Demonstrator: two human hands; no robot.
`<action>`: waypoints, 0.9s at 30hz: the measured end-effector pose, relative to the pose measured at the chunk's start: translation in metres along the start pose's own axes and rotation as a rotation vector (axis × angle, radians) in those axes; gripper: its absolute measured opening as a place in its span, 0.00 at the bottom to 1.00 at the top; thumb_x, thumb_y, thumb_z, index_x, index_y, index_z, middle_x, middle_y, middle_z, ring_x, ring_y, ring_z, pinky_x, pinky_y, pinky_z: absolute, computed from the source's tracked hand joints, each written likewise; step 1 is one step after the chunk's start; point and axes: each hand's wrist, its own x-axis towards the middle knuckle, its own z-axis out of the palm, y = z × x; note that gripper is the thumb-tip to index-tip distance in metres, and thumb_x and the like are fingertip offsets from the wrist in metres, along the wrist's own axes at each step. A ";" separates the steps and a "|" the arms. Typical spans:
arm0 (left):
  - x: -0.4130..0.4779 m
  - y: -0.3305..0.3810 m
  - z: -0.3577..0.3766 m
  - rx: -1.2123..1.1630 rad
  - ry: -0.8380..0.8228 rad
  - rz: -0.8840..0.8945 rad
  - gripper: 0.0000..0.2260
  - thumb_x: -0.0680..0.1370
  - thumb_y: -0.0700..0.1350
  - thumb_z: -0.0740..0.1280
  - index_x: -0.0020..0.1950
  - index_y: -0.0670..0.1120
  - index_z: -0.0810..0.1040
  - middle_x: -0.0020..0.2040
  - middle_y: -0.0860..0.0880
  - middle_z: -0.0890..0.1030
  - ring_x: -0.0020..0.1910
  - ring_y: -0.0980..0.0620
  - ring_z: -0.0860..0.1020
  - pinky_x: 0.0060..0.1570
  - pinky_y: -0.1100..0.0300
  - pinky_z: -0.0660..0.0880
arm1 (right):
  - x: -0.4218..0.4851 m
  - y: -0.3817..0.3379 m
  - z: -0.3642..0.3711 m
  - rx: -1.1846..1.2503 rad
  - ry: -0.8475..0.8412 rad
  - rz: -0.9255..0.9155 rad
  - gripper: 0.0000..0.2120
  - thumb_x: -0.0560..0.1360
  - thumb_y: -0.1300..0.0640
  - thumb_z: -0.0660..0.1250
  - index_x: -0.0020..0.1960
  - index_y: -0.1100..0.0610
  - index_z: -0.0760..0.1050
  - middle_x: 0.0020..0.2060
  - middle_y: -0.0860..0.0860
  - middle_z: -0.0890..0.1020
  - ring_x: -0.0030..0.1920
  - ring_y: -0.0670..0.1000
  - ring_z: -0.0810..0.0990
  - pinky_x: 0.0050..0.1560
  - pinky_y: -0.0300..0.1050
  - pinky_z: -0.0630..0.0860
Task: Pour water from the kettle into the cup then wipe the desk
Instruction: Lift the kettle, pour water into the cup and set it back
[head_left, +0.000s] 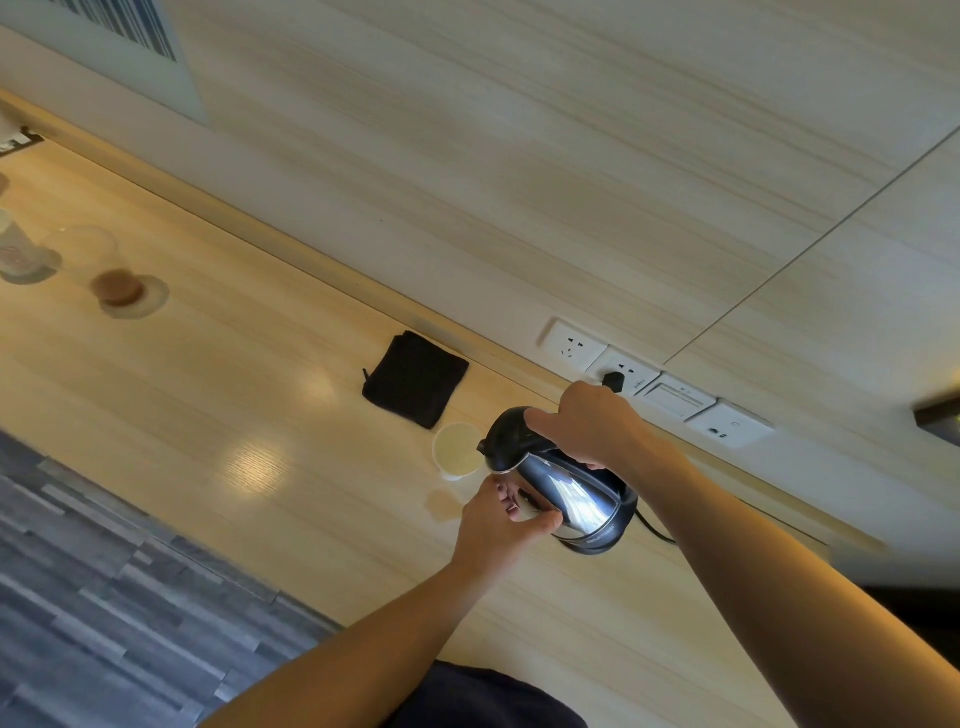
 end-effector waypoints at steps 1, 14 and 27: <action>0.000 0.000 0.000 -0.003 -0.001 0.000 0.29 0.63 0.55 0.81 0.59 0.47 0.78 0.56 0.47 0.85 0.57 0.45 0.84 0.57 0.46 0.84 | 0.000 0.000 0.000 -0.003 -0.001 -0.002 0.25 0.76 0.36 0.63 0.30 0.55 0.71 0.19 0.45 0.70 0.20 0.48 0.68 0.26 0.40 0.66; -0.004 0.005 0.001 -0.070 -0.033 -0.013 0.24 0.68 0.46 0.82 0.60 0.46 0.78 0.56 0.49 0.86 0.57 0.51 0.85 0.59 0.54 0.83 | 0.003 -0.002 -0.002 -0.015 -0.042 -0.001 0.24 0.76 0.37 0.63 0.33 0.56 0.73 0.20 0.46 0.71 0.19 0.48 0.70 0.26 0.40 0.69; -0.006 0.008 0.001 -0.074 -0.029 -0.024 0.26 0.68 0.46 0.82 0.63 0.43 0.77 0.59 0.46 0.86 0.60 0.47 0.84 0.64 0.50 0.81 | 0.004 -0.005 -0.004 0.010 -0.073 0.007 0.23 0.75 0.37 0.63 0.33 0.55 0.74 0.13 0.45 0.69 0.15 0.45 0.69 0.26 0.39 0.70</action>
